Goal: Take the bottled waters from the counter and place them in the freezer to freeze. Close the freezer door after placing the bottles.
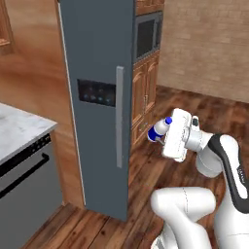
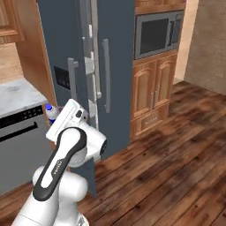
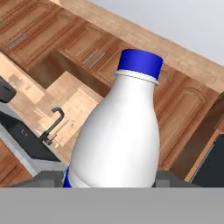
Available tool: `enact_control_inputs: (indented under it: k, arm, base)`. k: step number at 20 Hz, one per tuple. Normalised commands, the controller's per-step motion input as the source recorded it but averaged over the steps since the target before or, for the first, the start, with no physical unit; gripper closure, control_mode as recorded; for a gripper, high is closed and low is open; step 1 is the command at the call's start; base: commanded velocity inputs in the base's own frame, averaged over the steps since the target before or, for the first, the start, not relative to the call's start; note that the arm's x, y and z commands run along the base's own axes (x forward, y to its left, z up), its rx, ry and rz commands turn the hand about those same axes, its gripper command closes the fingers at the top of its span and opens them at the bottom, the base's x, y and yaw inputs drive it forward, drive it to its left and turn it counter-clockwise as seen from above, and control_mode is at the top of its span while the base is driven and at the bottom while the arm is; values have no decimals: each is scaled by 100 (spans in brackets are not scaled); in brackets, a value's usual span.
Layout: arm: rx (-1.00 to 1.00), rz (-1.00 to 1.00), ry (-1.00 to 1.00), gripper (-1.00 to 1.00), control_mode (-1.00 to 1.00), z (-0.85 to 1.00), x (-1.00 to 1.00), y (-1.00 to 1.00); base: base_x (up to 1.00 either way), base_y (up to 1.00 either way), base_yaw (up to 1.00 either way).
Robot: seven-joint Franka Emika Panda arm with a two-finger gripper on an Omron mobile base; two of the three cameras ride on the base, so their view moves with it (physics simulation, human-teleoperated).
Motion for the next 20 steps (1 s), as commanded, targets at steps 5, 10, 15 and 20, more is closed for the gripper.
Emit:
enact_control_inputs:
  k: [5,10,15,20]
  arm:
    - [0,0,0,100,100,0,0,0]
    - [0,0,0,100,100,0,0,0]
    - [0,0,0,100,100,0,0,0]
    - [0,0,0,100,100,0,0,0]
  base:
    - [-94,-13,-66]
    - [7,-42,-14]
    - [44,-64,0]
    - [77,-73,-2]
